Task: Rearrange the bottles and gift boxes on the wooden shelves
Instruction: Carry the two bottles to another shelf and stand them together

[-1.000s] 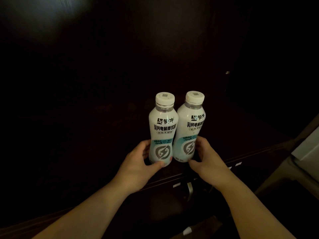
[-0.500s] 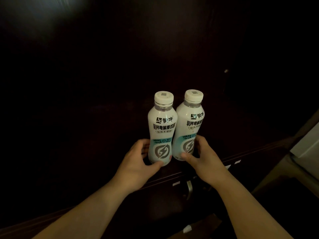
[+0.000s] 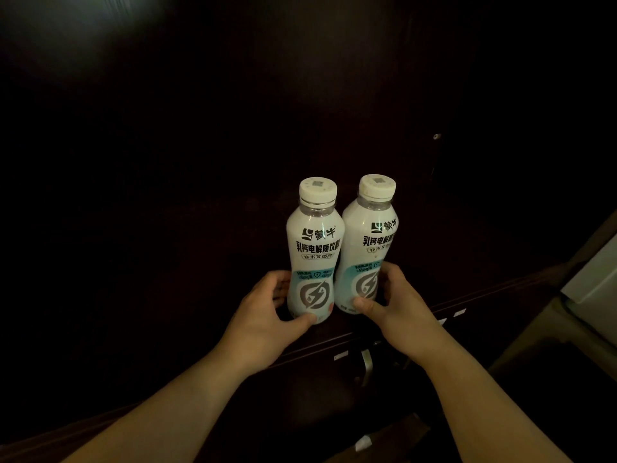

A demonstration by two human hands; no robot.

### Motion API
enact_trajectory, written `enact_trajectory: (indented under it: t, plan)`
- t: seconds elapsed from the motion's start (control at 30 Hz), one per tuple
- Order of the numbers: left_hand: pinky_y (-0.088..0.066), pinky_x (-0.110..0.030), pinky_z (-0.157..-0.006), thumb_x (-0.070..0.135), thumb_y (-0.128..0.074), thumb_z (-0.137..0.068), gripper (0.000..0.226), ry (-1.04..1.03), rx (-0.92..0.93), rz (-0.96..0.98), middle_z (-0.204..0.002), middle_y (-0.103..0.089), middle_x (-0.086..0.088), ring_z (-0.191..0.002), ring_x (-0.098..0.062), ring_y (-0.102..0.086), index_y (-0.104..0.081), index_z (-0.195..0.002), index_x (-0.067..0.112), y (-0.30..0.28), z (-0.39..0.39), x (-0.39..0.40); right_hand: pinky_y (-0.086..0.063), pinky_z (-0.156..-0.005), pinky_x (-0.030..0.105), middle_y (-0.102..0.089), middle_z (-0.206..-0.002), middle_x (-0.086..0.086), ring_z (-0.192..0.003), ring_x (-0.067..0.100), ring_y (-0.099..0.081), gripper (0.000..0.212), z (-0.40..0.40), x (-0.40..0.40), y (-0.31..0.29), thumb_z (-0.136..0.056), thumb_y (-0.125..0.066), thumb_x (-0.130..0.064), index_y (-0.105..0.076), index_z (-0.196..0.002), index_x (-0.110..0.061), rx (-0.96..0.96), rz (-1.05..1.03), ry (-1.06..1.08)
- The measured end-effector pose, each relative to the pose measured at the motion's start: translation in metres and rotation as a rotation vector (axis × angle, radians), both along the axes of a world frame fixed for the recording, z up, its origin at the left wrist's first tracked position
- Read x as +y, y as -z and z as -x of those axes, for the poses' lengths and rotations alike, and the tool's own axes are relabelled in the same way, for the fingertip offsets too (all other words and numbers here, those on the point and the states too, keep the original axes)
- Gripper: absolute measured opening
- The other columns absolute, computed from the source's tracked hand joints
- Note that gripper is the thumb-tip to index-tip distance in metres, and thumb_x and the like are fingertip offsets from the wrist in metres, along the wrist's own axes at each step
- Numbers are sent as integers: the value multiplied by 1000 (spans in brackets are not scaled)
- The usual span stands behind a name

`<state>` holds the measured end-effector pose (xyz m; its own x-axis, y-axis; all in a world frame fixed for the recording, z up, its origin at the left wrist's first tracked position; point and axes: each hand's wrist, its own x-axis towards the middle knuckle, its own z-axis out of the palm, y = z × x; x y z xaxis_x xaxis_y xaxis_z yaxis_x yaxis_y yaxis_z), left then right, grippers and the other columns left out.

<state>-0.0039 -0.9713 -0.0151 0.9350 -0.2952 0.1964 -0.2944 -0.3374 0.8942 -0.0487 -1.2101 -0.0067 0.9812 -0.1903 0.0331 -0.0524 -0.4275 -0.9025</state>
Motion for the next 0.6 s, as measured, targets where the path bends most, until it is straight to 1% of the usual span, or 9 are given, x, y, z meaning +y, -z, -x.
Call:
enact_trajectory:
  t: [0.1,0.2,0.27,0.33,0.43,0.5,0.57,0.6]
  plan:
    - [-44,-4,-82,30,-89,-67,61,1,-1,3,-118,-61,21,-108,16,-54,-50,-109,53,-1,0,0,-41,-81,10,-61,-117,-29,-101,-28,-50,61,0,0,0,-85,-77,-30,-39,-130,-50,0,1,-2]
    - [-44,-5,-83,28,-89,-67,62,2,1,12,-118,-62,18,-107,15,-55,-51,-109,51,-1,-1,-1,-42,-80,9,-61,-118,-28,-102,-26,-52,62,0,0,0,-85,-77,-29,-39,-131,-48,-1,1,-4]
    - [-45,-6,-84,29,-90,-66,62,7,3,18,-118,-63,17,-108,13,-55,-52,-110,49,0,-1,-1,-42,-80,8,-62,-118,-27,-103,-25,-52,61,0,-1,1,-86,-76,-28,-39,-130,-48,-1,-4,-5]
    - [-46,-9,-86,33,-89,-65,61,10,6,20,-118,-63,18,-109,11,-56,-52,-110,50,0,-1,-1,-42,-81,8,-62,-119,-27,-103,-25,-52,62,0,-1,1,-87,-76,-27,-38,-130,-49,2,-7,-11]
    - [-47,-13,-88,47,-86,-58,61,7,2,24,-117,-62,23,-109,11,-56,-52,-108,56,0,-1,-1,-42,-86,12,-62,-119,-27,-105,-24,-52,61,-1,-1,1,-88,-74,-25,-38,-131,-49,4,-16,-17]
    - [-46,-11,-86,53,-83,-54,61,4,-5,21,-114,-60,32,-108,11,-56,-50,-104,66,-1,-1,-1,-42,-84,10,-61,-117,-29,-103,-26,-51,62,-1,-1,0,-88,-74,-26,-37,-131,-49,4,-13,-21]
    - [-46,-9,-85,50,-85,-56,62,11,-10,19,-114,-57,38,-108,12,-56,-48,-101,71,-1,-1,-1,-41,-83,9,-60,-116,-31,-102,-27,-50,61,-1,-1,1,-88,-74,-26,-37,-132,-48,1,-13,-23]
    - [-47,-9,-85,47,-86,-57,63,13,-10,16,-114,-58,36,-107,12,-56,-48,-101,70,-1,-1,-1,-41,-84,10,-60,-116,-31,-103,-27,-50,61,0,0,1,-89,-74,-26,-37,-133,-48,-1,-15,-22]
